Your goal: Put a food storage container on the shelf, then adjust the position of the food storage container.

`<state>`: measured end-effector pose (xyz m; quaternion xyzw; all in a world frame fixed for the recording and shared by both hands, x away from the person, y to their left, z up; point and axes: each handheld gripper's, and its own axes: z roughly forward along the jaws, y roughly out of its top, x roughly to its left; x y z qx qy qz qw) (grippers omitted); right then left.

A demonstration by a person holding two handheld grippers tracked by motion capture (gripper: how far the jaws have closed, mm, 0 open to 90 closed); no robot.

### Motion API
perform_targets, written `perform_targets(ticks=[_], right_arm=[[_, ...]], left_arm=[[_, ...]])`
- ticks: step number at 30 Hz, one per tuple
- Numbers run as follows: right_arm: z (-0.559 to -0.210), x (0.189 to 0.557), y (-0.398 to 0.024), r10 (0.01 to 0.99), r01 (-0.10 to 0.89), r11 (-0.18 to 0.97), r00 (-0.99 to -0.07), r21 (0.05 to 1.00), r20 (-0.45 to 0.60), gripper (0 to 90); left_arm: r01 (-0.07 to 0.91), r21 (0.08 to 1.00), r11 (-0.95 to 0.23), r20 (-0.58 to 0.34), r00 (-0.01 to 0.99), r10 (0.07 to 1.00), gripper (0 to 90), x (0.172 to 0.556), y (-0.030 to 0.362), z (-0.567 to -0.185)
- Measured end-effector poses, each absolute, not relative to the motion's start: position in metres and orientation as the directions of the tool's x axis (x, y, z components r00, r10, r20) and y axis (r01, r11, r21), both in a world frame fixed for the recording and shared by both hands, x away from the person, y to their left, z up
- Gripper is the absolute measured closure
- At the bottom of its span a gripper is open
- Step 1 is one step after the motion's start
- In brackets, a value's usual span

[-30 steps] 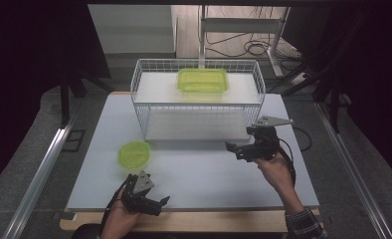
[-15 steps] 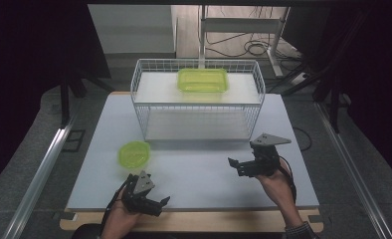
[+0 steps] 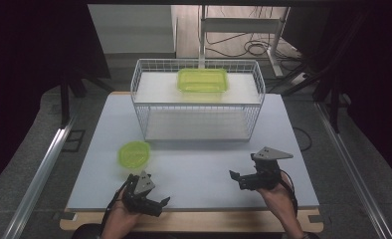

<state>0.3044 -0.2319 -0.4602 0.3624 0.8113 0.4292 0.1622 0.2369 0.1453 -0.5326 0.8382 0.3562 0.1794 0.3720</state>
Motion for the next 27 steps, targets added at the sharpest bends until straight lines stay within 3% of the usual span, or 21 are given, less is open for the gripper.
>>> perform_targets(ticks=[14, 27], right_arm=[[-0.493, 0.292, -0.245, 0.736, 0.495, 0.386, -0.674, 0.778, 0.064, 0.9], [-0.5, 0.296, -0.248, 0.744, 0.505, 0.379, -0.665, 0.775, 0.07, 1.7]], left_arm=[[0.461, 0.743, -0.486, 0.053, 0.683, 0.728, 1.1, 0.237, 0.143, -0.533], [0.507, 0.758, -0.411, -0.004, 0.632, 0.775, 5.4, 0.244, 0.153, -0.516]])
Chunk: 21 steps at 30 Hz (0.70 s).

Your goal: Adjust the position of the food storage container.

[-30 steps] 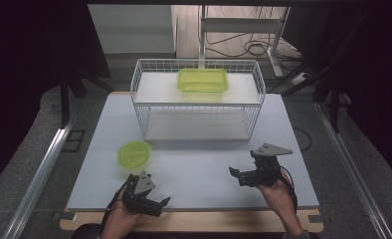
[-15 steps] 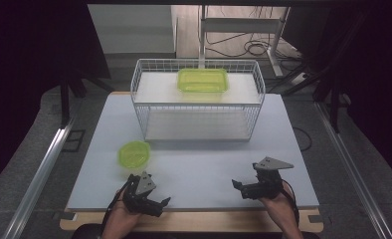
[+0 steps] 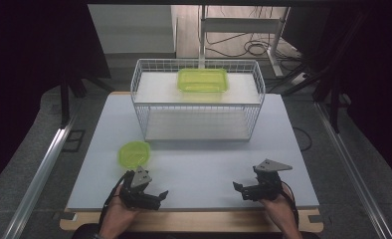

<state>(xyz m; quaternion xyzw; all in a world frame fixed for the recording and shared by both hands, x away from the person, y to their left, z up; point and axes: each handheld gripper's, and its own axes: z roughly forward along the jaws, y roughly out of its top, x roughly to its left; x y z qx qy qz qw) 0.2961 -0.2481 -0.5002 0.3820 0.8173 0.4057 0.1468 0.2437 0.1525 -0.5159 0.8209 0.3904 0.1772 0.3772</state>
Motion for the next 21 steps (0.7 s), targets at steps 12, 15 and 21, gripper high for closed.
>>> perform_targets(ticks=[12, 15, 21], right_arm=[[-0.505, 0.299, -0.251, 0.751, 0.533, 0.353, -0.651, 0.769, 0.107, 3.3], [-0.505, 0.299, -0.251, 0.751, 0.534, 0.354, -0.652, 0.768, 0.107, 3.5], [-0.507, 0.3, -0.251, 0.745, 0.536, 0.358, -0.658, 0.764, 0.112, 3.7]], left_arm=[[0.514, 0.78, -0.356, 0.0, 0.569, 0.822, 71.7, 0.278, 0.203, -0.479], [0.526, 0.785, -0.328, -0.011, 0.541, 0.841, 88.1, 0.292, 0.218, -0.474], [0.56, 0.787, -0.26, -0.015, 0.439, 0.898, 89.9, 0.314, 0.251, -0.47]])
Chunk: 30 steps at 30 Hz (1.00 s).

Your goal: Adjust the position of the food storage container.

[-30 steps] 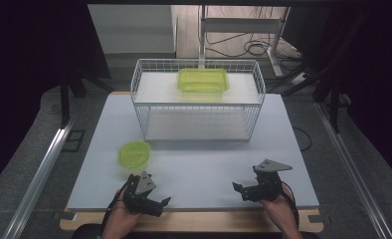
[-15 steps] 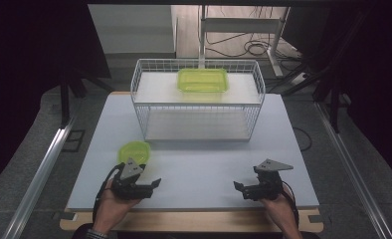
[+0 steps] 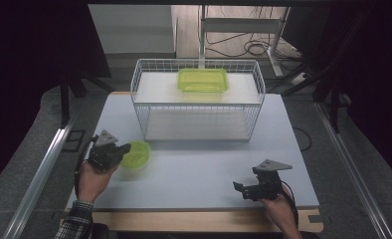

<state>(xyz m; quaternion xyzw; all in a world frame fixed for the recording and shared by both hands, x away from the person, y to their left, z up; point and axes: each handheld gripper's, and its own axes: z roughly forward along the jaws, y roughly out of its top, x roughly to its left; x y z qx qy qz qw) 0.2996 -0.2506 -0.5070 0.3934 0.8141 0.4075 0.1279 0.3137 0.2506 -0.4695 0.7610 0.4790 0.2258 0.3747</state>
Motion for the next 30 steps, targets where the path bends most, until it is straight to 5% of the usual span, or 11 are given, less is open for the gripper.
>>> perform_targets(ticks=[11, 30], right_arm=[[-0.51, 0.3, -0.249, 0.738, 0.546, 0.369, -0.664, 0.752, 0.12, 3.9], [-0.511, 0.3, -0.247, 0.732, 0.549, 0.382, -0.671, 0.743, 0.12, 3.9]], left_arm=[[0.61, 0.765, -0.205, -0.007, 0.327, 0.945, 89.8, 0.335, 0.274, -0.497], [0.589, 0.789, -0.175, -0.051, 0.347, 0.937, 89.8, 0.32, 0.243, -0.514]])
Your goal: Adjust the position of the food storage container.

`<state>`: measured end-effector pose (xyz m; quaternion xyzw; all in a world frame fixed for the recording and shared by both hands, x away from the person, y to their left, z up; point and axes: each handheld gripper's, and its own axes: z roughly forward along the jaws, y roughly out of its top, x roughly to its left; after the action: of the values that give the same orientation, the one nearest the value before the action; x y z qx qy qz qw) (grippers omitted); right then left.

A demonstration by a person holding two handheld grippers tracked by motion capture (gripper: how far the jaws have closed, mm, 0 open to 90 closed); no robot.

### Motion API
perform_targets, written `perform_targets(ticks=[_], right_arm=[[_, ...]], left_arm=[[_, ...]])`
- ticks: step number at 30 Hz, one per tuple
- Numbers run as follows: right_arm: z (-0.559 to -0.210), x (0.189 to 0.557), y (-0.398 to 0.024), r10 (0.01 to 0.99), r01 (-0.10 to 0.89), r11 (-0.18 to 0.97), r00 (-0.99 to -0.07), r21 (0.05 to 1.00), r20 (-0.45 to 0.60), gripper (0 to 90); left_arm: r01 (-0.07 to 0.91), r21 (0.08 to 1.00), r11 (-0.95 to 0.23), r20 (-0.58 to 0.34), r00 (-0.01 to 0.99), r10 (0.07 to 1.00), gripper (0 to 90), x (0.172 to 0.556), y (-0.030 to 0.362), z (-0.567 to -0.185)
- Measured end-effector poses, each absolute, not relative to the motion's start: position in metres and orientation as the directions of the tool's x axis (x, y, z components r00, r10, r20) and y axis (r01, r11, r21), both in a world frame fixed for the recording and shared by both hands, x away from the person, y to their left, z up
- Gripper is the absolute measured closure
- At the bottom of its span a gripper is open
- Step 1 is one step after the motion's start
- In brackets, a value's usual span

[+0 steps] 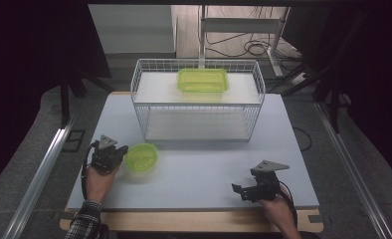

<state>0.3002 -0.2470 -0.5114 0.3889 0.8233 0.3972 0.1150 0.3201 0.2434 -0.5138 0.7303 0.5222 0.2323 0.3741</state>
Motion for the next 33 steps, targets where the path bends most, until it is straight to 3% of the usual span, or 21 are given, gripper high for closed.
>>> perform_targets(ticks=[27, 33], right_arm=[[-0.514, 0.3, -0.246, 0.715, 0.559, 0.402, -0.686, 0.725, 0.133, 4.0], [-0.514, 0.299, -0.245, 0.711, 0.559, 0.409, -0.69, 0.721, 0.132, 4.0]], left_arm=[[0.533, 0.778, -0.332, 0.022, 0.505, 0.863, 89.8, 0.292, 0.142, -0.506], [0.531, 0.788, -0.312, 0.02, 0.483, 0.875, 88.7, 0.287, 0.159, -0.501]])
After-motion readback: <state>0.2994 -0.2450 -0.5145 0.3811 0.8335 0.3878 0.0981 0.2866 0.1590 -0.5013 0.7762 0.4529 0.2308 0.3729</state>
